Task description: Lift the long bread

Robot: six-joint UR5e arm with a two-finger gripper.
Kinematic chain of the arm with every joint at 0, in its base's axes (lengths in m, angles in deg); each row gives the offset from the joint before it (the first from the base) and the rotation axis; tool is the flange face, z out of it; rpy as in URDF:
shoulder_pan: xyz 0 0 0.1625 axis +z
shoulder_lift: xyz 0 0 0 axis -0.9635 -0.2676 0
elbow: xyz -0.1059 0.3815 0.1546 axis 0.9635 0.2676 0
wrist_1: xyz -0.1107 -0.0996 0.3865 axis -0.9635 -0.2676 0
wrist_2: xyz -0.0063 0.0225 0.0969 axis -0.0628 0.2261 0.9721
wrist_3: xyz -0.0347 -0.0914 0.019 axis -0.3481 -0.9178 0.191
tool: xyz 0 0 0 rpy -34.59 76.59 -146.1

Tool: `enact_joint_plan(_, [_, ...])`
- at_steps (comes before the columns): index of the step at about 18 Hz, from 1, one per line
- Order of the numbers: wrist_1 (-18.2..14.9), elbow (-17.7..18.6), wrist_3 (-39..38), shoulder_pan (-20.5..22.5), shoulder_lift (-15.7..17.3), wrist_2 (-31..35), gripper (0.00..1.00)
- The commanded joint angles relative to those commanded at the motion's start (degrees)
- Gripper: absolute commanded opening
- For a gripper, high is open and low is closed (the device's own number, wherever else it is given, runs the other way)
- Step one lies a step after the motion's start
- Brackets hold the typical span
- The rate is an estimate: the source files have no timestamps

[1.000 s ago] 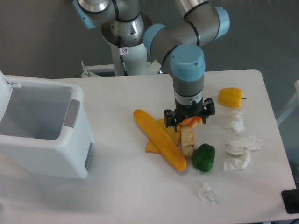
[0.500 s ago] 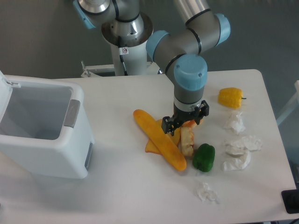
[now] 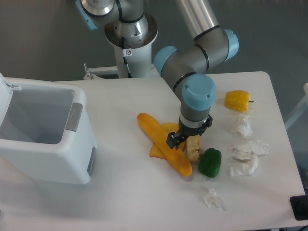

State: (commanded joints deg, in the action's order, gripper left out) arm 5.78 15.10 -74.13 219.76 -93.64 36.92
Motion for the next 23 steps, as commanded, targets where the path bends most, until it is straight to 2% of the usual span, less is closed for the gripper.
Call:
enact_joint_plan(4, [0.44, -3.25, 0.44, -0.53, 0.35, -0.52, 1.00])
enact_joint_plan(17, [0.79, -3.43, 0.79, -3.51, -2.55, -0.70, 1.00])
enact_joint_plan(23, [0.79, -4.75, 0.70, -4.48, -3.86, -0.88, 1.00])
